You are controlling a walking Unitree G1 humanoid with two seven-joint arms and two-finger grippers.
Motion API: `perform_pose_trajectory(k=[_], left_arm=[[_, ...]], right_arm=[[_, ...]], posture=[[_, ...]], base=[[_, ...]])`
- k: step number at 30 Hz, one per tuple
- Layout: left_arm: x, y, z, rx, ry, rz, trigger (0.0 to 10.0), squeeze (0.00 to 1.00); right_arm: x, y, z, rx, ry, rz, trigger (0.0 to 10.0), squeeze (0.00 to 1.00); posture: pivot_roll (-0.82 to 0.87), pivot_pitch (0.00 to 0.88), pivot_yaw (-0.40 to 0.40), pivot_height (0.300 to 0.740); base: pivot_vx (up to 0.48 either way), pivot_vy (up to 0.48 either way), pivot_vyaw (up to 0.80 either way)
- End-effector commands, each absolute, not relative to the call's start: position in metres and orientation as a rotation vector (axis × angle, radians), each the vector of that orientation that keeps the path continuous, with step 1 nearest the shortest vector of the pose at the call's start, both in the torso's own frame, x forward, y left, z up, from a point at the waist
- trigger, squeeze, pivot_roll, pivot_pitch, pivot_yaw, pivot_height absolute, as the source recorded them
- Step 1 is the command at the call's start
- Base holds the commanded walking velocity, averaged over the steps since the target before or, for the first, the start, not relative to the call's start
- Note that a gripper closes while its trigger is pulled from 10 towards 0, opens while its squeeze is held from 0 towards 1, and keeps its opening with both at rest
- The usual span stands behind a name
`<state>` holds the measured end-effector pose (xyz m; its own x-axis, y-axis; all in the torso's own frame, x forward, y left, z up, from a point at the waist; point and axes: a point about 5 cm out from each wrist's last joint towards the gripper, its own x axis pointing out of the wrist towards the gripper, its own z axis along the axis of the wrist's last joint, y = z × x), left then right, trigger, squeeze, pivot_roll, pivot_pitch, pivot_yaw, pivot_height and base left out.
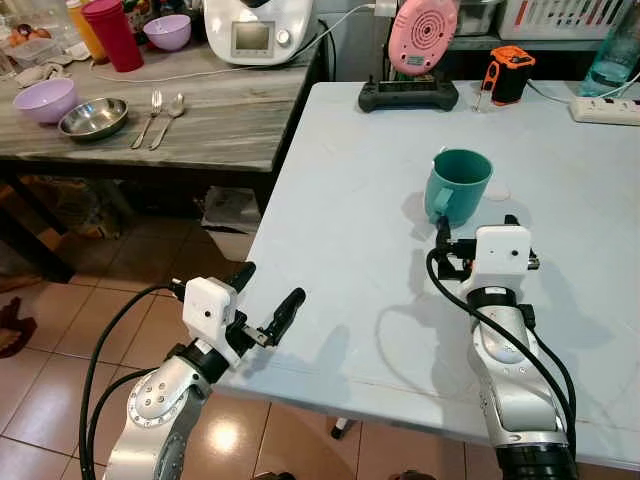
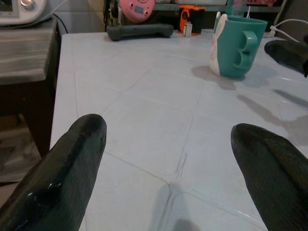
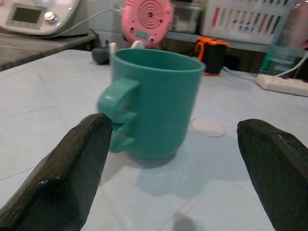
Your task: Setting the table
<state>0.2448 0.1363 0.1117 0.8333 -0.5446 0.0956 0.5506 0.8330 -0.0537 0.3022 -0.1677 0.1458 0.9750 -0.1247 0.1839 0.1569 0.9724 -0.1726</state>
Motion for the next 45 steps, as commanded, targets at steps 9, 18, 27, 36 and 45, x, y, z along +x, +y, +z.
perform_pose_trajectory(k=[9, 18, 27, 36, 45], left_arm=[[0.243, 0.13, 0.127, -0.073, -0.098, -0.605, 10.0, 0.0], [0.244, 0.128, 0.135, -0.076, -0.099, -0.611, 10.0, 0.0], [0.25, 0.14, 0.124, -0.076, -0.1, -0.571, 10.0, 0.0], [0.248, 0.141, 0.117, -0.076, -0.092, -0.567, 10.0, 0.0], [0.249, 0.135, 0.116, -0.094, -0.082, -0.642, 10.0, 0.0]], right_arm=[[0.312, -0.166, 0.149, -0.18, -0.193, -0.158, 10.0, 0.0], [0.32, -0.17, 0.149, -0.177, -0.184, -0.167, 10.0, 0.0], [0.325, -0.157, 0.151, -0.174, -0.204, -0.126, 10.0, 0.0], [0.318, -0.143, 0.141, -0.173, -0.195, -0.101, 10.0, 0.0], [0.332, -0.148, 0.154, -0.174, -0.23, -0.124, 10.0, 0.0]], posture=[[-0.13, 0.135, 0.102, 0.74], [-0.12, 0.133, 0.108, 0.74], [-0.11, 0.129, 0.098, 0.74], [-0.11, 0.132, 0.108, 0.74], [-0.11, 0.139, 0.115, 0.74]], base=[[0.0, 0.0, 0.0], [0.0, 0.0, 0.0], [0.0, 0.0, 0.0], [0.0, 0.0, 0.0], [0.0, 0.0, 0.0]])
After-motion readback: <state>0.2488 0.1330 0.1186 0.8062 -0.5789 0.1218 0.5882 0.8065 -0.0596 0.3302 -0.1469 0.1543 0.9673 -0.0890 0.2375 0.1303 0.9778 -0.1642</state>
